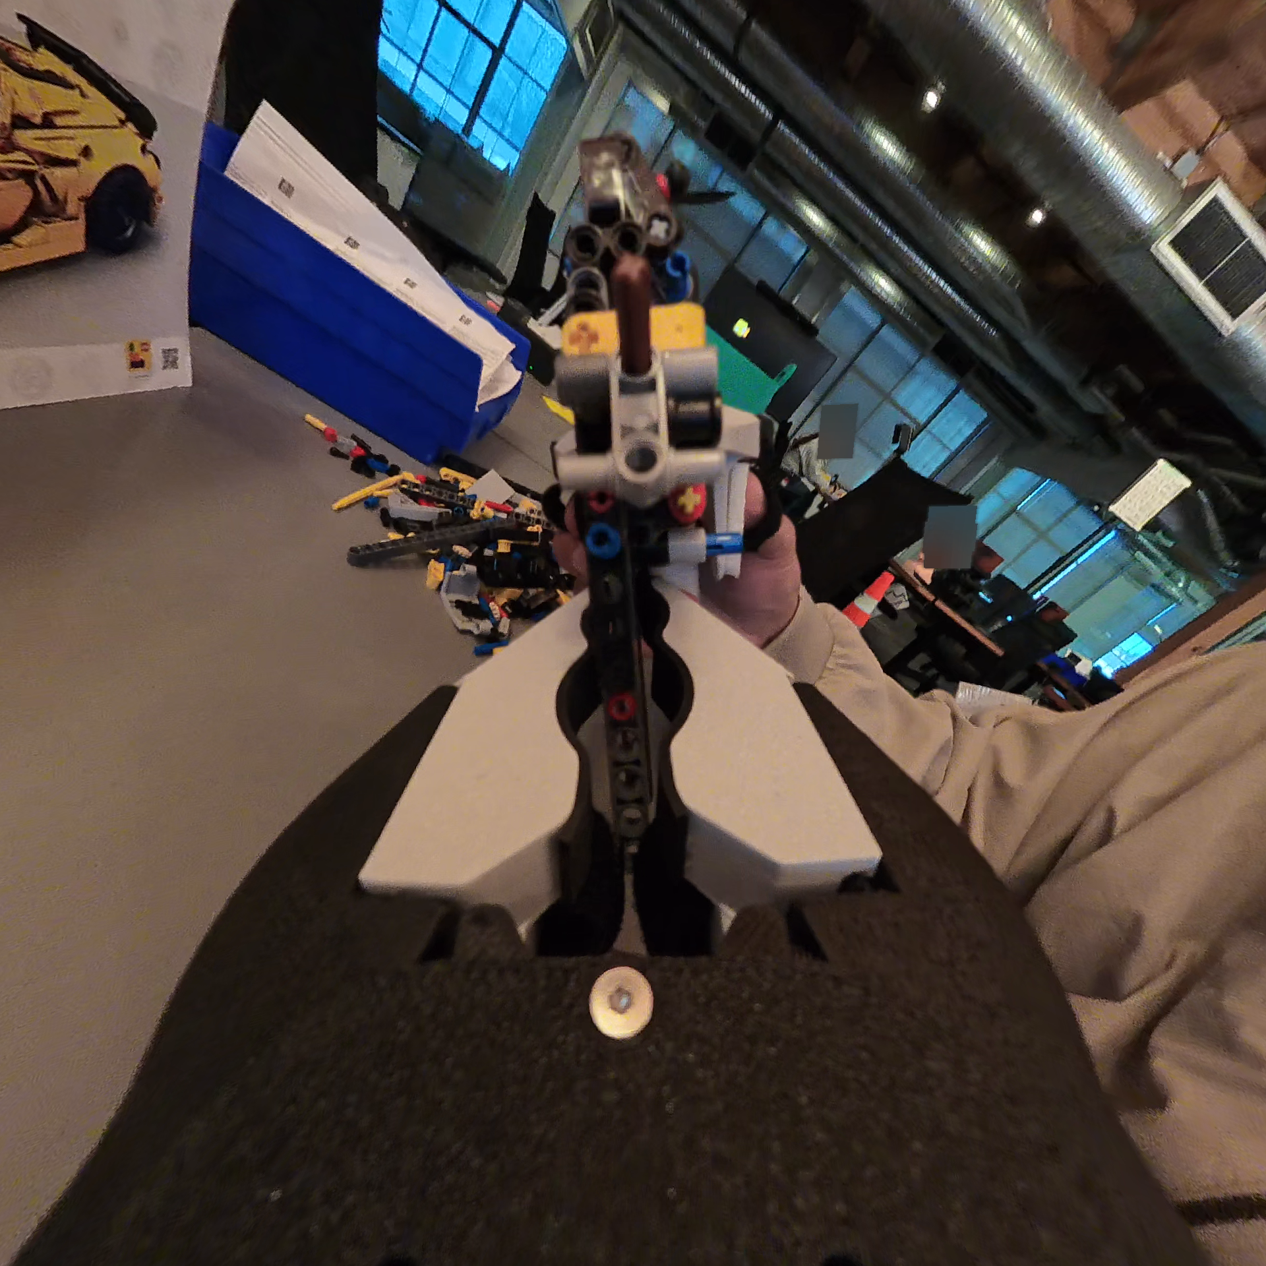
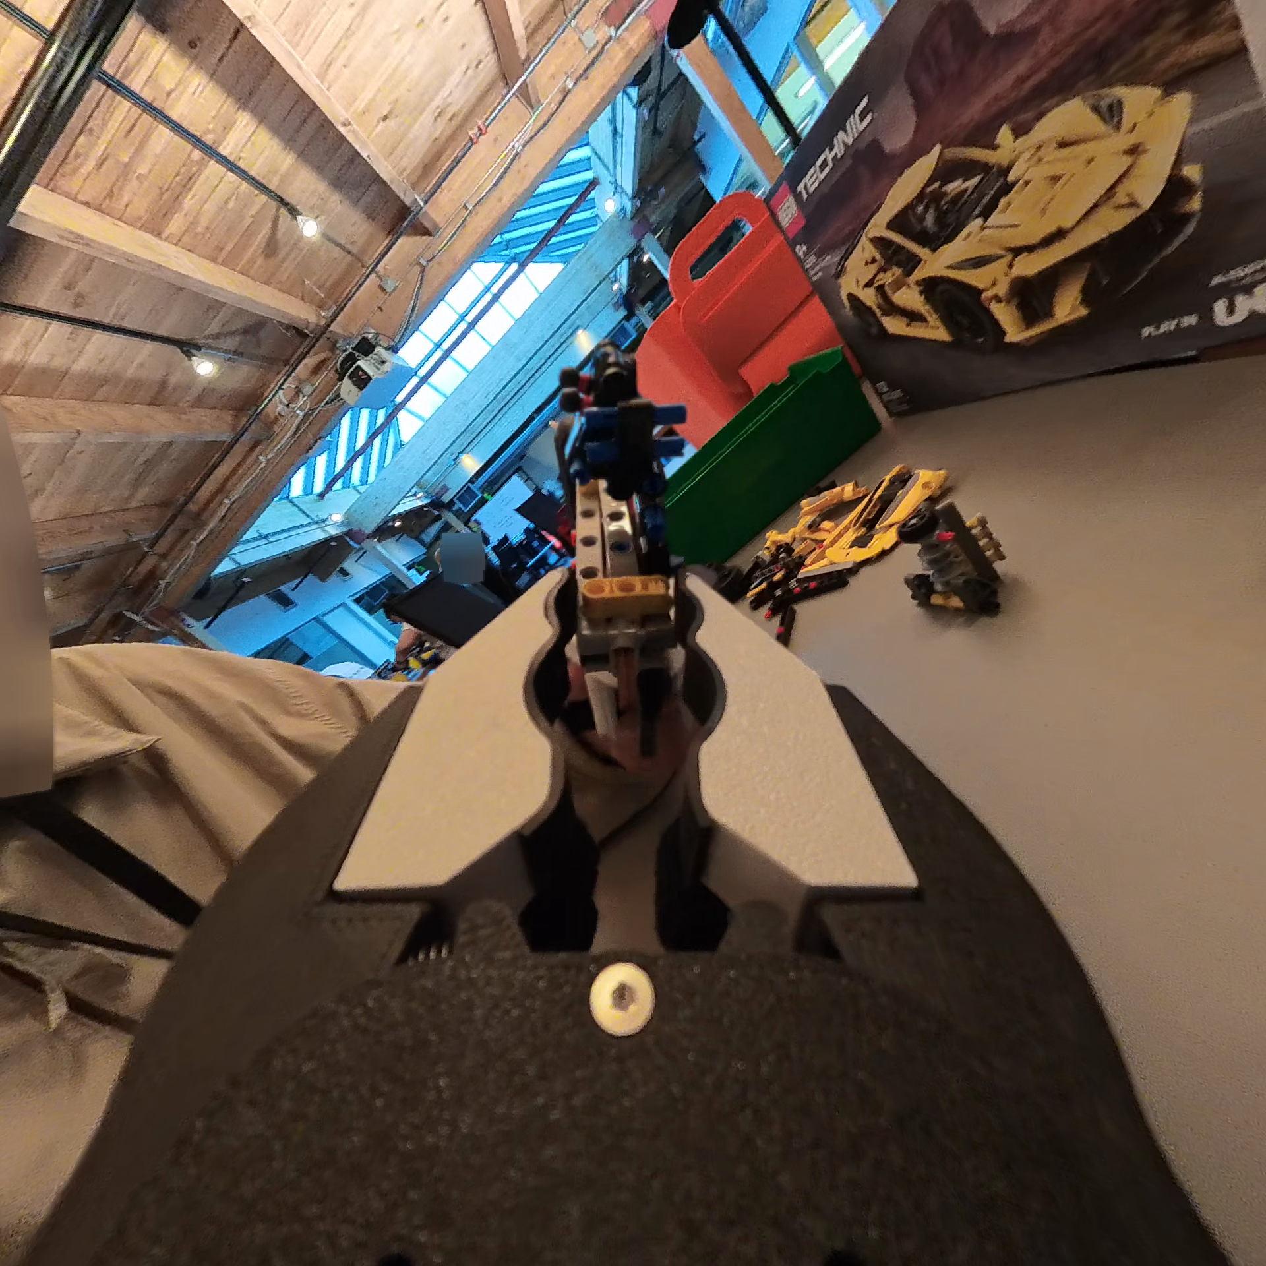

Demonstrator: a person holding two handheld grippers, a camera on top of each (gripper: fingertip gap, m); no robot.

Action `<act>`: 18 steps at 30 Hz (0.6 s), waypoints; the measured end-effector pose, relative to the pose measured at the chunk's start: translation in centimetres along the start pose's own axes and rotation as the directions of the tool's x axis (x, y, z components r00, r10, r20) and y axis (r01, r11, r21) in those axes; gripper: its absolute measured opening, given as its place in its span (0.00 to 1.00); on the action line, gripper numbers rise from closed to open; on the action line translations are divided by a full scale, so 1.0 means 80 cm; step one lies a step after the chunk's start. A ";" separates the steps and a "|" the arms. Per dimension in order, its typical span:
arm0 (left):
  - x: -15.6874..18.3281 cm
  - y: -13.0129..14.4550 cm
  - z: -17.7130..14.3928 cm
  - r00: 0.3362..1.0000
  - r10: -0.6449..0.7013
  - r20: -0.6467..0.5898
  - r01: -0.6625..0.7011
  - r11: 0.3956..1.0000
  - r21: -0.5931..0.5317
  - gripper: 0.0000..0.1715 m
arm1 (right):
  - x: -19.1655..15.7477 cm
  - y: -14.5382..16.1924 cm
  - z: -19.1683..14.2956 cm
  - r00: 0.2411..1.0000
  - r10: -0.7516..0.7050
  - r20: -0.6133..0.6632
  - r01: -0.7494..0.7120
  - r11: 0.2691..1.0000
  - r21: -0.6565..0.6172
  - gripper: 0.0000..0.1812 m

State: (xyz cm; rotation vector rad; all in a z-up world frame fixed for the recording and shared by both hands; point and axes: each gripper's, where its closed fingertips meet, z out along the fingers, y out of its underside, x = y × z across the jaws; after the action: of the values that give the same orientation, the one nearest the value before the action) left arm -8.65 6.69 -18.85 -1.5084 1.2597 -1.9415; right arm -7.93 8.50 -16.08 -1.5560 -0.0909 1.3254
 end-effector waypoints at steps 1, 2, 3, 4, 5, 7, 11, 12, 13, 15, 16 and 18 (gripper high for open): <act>-0.001 -0.002 -0.005 1.000 0.001 -0.001 -0.001 1.000 -0.015 0.04 | -0.001 0.003 0.000 1.000 0.017 0.011 -0.017 1.000 -0.015 0.14; -0.002 -0.004 -0.011 1.000 0.001 -0.002 -0.001 1.000 -0.027 0.04 | -0.001 0.006 0.000 0.999 0.032 0.012 -0.032 0.999 -0.029 0.14; -0.003 -0.004 -0.017 1.000 -0.001 -0.012 0.001 0.999 -0.042 0.04 | -0.001 0.010 0.001 0.999 0.044 0.015 -0.043 0.998 -0.044 0.14; -0.001 -0.003 -0.021 0.999 -0.008 -0.033 0.006 0.998 -0.060 0.04 | -0.003 0.014 0.004 0.998 0.054 0.024 -0.052 0.997 -0.057 0.14; 0.002 -0.002 -0.025 0.998 -0.016 -0.058 0.012 0.997 -0.074 0.04 | -0.006 0.018 0.006 0.997 0.068 0.040 -0.065 0.996 -0.067 0.14; 0.007 -0.009 -0.031 0.992 -0.061 -0.109 0.056 0.997 -0.050 0.04 | -0.012 0.024 0.007 0.990 0.113 0.081 -0.105 0.989 -0.101 0.14; 0.000 -0.009 -0.038 0.985 -0.130 -0.111 0.123 0.990 -0.068 0.04 | -0.009 0.027 -0.003 0.998 0.027 0.050 -0.019 0.989 -0.147 0.17; -0.003 -0.009 -0.039 0.990 -0.107 -0.086 0.101 0.992 -0.069 0.04 | -0.004 0.016 -0.010 0.999 -0.036 0.010 0.037 0.993 -0.111 0.24; -0.003 -0.008 -0.040 0.992 -0.100 -0.082 0.093 0.992 -0.079 0.04 | -0.001 0.006 -0.019 0.996 -0.085 -0.026 0.082 0.993 -0.086 0.25; 0.000 0.001 -0.040 0.993 -0.080 -0.081 0.069 0.989 -0.132 0.04 | 0.007 -0.013 -0.036 0.983 -0.155 -0.097 0.152 0.988 -0.040 0.32; 0.001 0.010 -0.040 0.996 -0.055 -0.073 0.041 0.983 -0.181 0.04 | 0.007 -0.017 -0.037 0.980 -0.171 -0.101 0.169 0.985 -0.028 0.36; -0.001 0.034 -0.042 0.999 0.012 -0.050 -0.027 0.952 -0.304 0.04 | 0.001 0.001 -0.030 0.984 -0.174 -0.044 0.169 0.981 -0.100 0.39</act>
State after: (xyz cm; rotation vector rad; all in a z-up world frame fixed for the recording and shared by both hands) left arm -12.25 6.69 -21.25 -1.5897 1.6514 -1.8440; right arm -6.12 7.02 -16.52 -1.6248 -0.2539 1.1585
